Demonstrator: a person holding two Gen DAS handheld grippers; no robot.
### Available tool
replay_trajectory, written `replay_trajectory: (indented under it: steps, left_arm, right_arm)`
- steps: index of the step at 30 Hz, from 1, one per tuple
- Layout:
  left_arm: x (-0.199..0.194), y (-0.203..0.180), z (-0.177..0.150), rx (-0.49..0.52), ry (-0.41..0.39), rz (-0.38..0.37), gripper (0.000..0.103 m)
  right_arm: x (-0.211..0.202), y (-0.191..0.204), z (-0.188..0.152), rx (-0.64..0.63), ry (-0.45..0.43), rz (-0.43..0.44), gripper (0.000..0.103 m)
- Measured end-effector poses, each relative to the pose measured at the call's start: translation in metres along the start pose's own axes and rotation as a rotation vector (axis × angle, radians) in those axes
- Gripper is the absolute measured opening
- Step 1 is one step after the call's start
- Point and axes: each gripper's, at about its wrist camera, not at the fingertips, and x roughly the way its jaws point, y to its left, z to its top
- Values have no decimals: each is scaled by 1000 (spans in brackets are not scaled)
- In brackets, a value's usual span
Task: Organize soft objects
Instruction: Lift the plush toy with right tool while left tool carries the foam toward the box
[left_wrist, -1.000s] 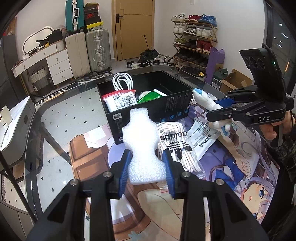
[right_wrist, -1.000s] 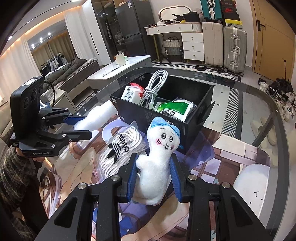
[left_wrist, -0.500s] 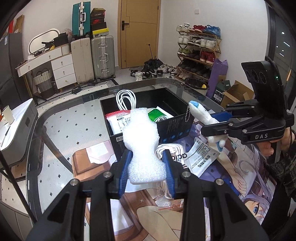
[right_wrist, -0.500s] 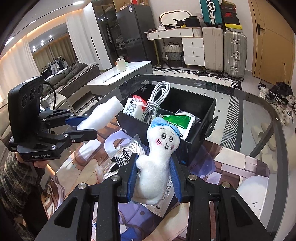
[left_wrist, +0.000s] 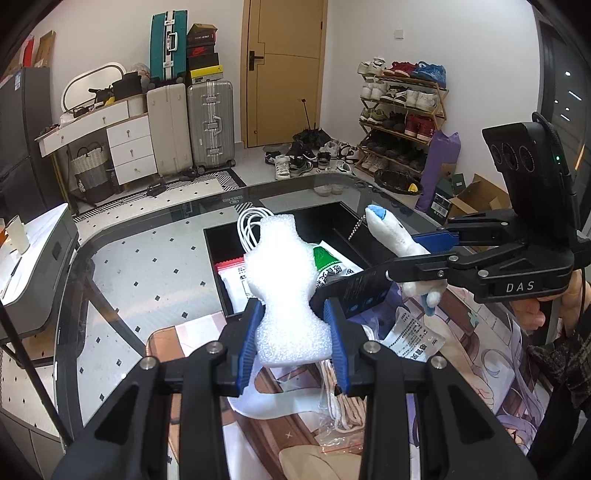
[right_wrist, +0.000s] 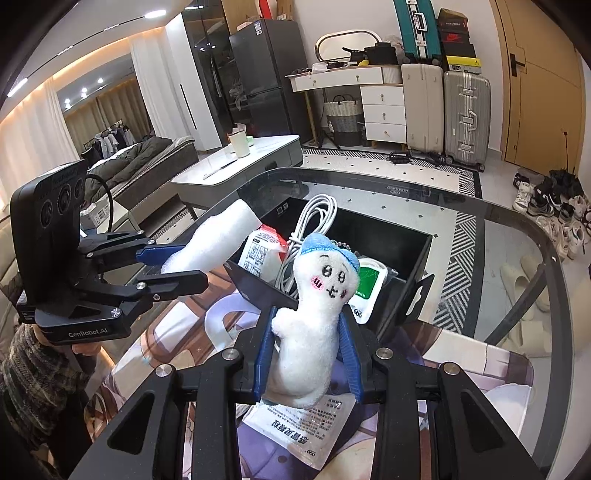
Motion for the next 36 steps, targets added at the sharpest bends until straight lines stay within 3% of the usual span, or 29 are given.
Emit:
replay_trajectory:
  steps: [14, 36]
  left_arm:
    - [16, 6, 20, -20, -23, -15, 33]
    - [39, 6, 37, -34, -7, -25, 33]
  right_arm:
    - [13, -8, 28, 27, -32, -7, 34]
    - [24, -24, 38, 65, -23, -33, 34]
